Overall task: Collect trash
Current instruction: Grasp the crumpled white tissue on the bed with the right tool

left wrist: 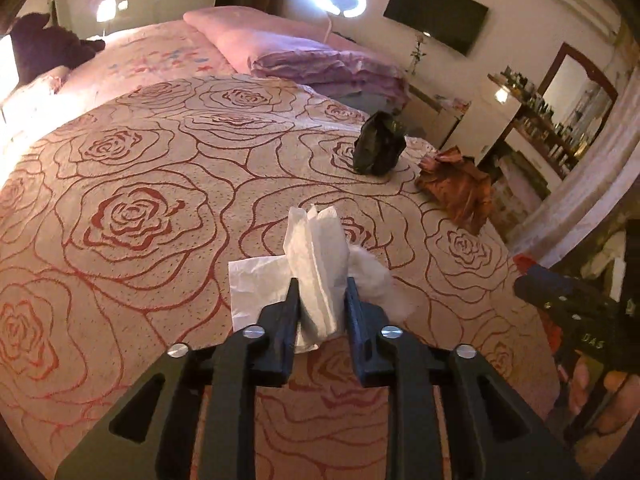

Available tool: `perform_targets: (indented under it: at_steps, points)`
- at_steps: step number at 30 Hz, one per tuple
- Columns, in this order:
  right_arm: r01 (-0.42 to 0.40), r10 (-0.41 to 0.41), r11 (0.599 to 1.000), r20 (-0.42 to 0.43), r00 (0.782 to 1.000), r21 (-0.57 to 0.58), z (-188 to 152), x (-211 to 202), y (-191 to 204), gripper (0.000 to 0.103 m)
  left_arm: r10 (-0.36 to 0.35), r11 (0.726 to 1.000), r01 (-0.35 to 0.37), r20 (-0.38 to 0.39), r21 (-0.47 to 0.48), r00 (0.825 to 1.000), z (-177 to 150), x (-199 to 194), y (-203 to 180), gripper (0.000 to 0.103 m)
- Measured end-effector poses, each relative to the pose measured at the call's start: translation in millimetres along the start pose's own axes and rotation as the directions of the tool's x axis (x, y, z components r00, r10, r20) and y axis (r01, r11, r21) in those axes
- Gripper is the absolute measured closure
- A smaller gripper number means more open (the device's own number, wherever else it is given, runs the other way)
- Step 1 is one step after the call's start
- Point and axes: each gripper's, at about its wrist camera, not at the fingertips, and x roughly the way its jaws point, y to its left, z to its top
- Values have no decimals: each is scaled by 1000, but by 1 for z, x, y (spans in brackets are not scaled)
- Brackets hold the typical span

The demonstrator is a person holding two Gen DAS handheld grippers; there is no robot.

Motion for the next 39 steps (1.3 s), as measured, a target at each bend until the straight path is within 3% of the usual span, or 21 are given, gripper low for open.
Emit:
perform_targets:
  at_steps: [1, 4, 6, 7, 11, 23, 30, 35, 39]
  points:
    - [-5, 5, 1000, -2, 1000, -6, 2, 2, 3, 45, -7, 1000, 7, 2, -8, 1000, 0, -1, 1, 65]
    - [-18, 18, 999, -7, 1000, -29, 5, 7, 14, 45, 0, 1000, 0, 13, -12, 1000, -2, -4, 6, 63]
    - [-34, 33, 998, -10, 999, -56, 9, 10, 26, 45, -3, 1000, 3, 18, -4, 1000, -3, -5, 6, 74]
    - [-39, 38, 997, -10, 999, -68, 10, 12, 30, 45, -5, 1000, 5, 13, -3, 1000, -3, -4, 7, 86]
    - [-70, 69, 991, -13, 998, -117, 15, 18, 53, 45, -2, 1000, 2, 17, -9, 1000, -7, -6, 12, 92]
    - [-182, 174, 949, -55, 983, -258, 29, 45, 118, 45, 61, 995, -54, 74, -83, 995, -16, -43, 43, 94]
    - [-181, 170, 926, -63, 984, -331, 32, 62, 145, 45, 83, 990, -73, 78, -121, 994, -23, -51, 56, 94]
    - [-170, 151, 926, -83, 985, -336, 29, 70, 151, 59, 88, 989, -78, 77, -129, 993, -26, -53, 58, 94]
    - [-161, 145, 932, -72, 987, -326, 25, 65, 147, 64, 89, 989, -79, 71, -125, 994, -29, -53, 55, 94]
